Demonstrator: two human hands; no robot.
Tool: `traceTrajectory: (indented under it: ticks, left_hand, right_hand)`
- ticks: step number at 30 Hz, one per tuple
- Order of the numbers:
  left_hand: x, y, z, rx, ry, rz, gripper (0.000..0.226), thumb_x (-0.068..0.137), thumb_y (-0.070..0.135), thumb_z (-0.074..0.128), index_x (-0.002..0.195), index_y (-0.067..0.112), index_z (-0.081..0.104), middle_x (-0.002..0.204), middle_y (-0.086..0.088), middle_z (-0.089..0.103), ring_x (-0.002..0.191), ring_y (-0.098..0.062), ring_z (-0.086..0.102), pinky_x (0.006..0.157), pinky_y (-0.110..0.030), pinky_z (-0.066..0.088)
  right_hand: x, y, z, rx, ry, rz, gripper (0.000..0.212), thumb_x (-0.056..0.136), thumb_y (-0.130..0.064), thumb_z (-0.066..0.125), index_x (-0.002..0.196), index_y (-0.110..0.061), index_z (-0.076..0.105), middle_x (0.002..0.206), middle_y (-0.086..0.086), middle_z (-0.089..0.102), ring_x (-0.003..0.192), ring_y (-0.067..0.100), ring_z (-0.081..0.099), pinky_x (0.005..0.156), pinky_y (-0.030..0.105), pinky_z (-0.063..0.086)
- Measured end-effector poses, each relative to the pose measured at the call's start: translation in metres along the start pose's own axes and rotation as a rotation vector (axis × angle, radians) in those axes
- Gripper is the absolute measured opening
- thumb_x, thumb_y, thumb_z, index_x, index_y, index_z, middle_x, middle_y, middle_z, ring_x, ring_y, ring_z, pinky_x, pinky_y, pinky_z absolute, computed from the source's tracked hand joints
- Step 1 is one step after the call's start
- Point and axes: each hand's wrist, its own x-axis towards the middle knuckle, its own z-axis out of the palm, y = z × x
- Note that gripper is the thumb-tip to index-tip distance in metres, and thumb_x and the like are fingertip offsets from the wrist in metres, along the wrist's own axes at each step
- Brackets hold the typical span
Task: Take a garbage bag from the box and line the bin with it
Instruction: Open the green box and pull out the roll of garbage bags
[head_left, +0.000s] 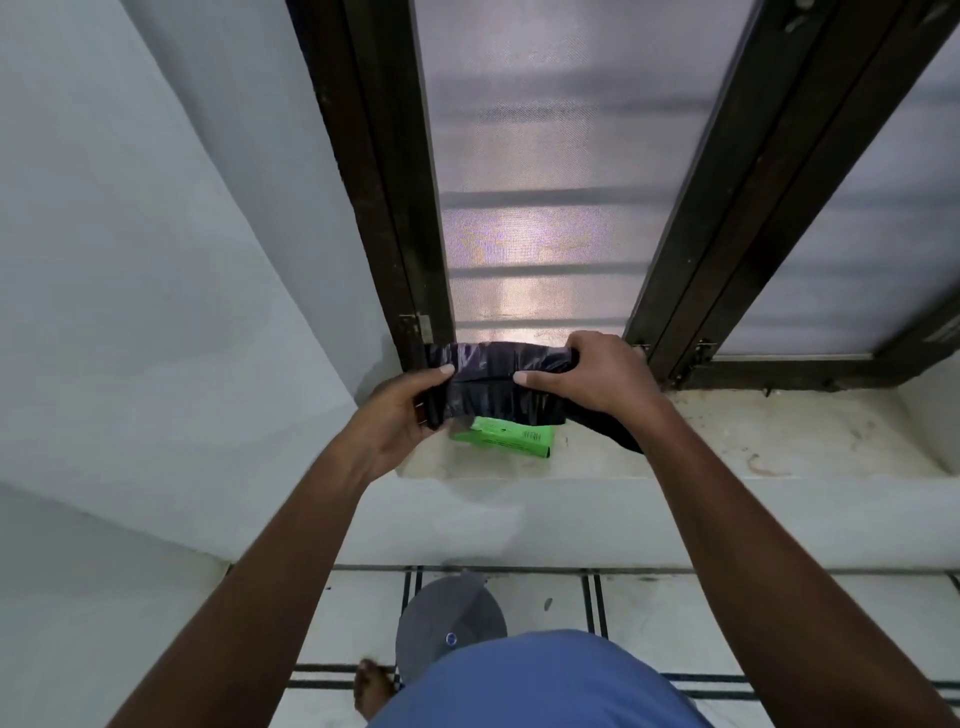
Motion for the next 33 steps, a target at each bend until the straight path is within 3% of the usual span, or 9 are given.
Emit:
traceTrajectory:
  ticks: [3,6,10,16,19,24,28,30,33]
  left_hand:
    - [0.006,-0.006,0.004,0.161,0.02,0.041,0.032,0.1,0.014,0.075,0.132,0.009,0.074,0.122,-0.01,0.082,0.11,-0.024,0.081,0.078,-0.028,0.065]
    - [0.008,-0.011,0.015,0.274,-0.015,0.084,0.034,0.097,0.017,0.08,0.131,0.015,0.076,0.126,-0.01,0.081,0.117,-0.028,0.078,0.09,-0.038,0.065]
    - [0.012,-0.009,0.022,0.245,-0.039,0.081,0.036,0.093,0.013,0.084,0.127,0.008,0.075,0.124,-0.016,0.079,0.113,-0.03,0.078,0.09,-0.043,0.065]
    - [0.005,0.003,0.01,0.03,-0.071,0.014,0.025,0.103,0.013,0.055,0.121,0.009,0.072,0.104,-0.01,0.08,0.095,-0.024,0.077,0.086,-0.042,0.066]
    - [0.001,0.007,0.005,-0.119,-0.088,0.012,0.03,0.102,0.02,0.055,0.124,0.005,0.068,0.101,-0.012,0.076,0.088,-0.026,0.079,0.075,-0.038,0.066]
    - [0.003,0.011,0.004,-0.071,-0.109,-0.011,0.044,0.101,0.04,0.069,0.135,0.014,0.072,0.12,-0.007,0.077,0.102,-0.025,0.078,0.081,-0.038,0.065]
    - [0.009,0.001,0.008,0.034,-0.102,-0.015,0.033,0.098,0.023,0.075,0.128,0.01,0.076,0.123,-0.01,0.079,0.112,-0.023,0.076,0.099,-0.043,0.062]
    - [0.01,-0.001,0.005,-0.025,-0.103,-0.025,0.018,0.096,0.011,0.07,0.113,0.008,0.074,0.116,-0.012,0.074,0.101,-0.022,0.077,0.088,-0.038,0.064]
    - [0.007,0.001,0.0,-0.192,-0.144,-0.035,0.031,0.092,0.005,0.052,0.118,0.007,0.068,0.116,-0.014,0.072,0.094,-0.026,0.077,0.079,-0.038,0.066]
  right_hand:
    - [0.002,-0.007,0.001,-0.287,0.126,-0.078,0.049,0.1,-0.058,0.068,0.126,-0.018,0.066,0.129,0.007,0.072,0.128,0.031,0.063,0.124,0.062,0.028]
    - [-0.002,-0.035,0.002,0.048,-0.046,-0.239,0.058,0.113,-0.053,0.046,0.162,-0.021,0.048,0.158,0.005,0.062,0.154,0.028,0.049,0.136,0.06,0.006]
    - [-0.004,-0.057,0.008,0.451,-0.232,-0.194,0.049,0.114,-0.061,0.042,0.127,-0.02,0.067,0.122,0.001,0.075,0.12,0.024,0.069,0.11,0.048,0.052]
    - [0.005,-0.045,0.01,0.355,-0.103,-0.182,0.054,0.096,-0.08,0.062,0.086,-0.026,0.066,0.084,-0.01,0.07,0.082,0.012,0.067,0.071,0.034,0.051]
    - [0.008,-0.037,0.01,0.257,-0.054,-0.133,0.072,0.073,-0.098,0.067,0.079,-0.026,0.069,0.08,-0.01,0.073,0.08,0.013,0.07,0.07,0.036,0.052]
    - [0.01,-0.023,0.005,0.216,-0.043,-0.121,0.082,0.059,-0.105,0.071,0.082,-0.026,0.073,0.082,-0.01,0.076,0.081,0.012,0.071,0.077,0.038,0.06]
    - [0.011,-0.021,0.001,0.236,-0.045,-0.13,0.08,0.054,-0.101,0.079,0.09,-0.029,0.075,0.086,-0.011,0.077,0.084,0.012,0.073,0.079,0.041,0.065]
    - [0.011,-0.019,-0.003,0.219,-0.048,-0.122,0.077,0.055,-0.097,0.081,0.089,-0.029,0.072,0.087,-0.01,0.074,0.083,0.013,0.071,0.072,0.037,0.06]
    - [0.01,-0.009,-0.008,0.177,-0.02,-0.116,0.072,0.059,-0.093,0.083,0.086,-0.028,0.067,0.086,-0.009,0.072,0.083,0.014,0.068,0.074,0.036,0.056]
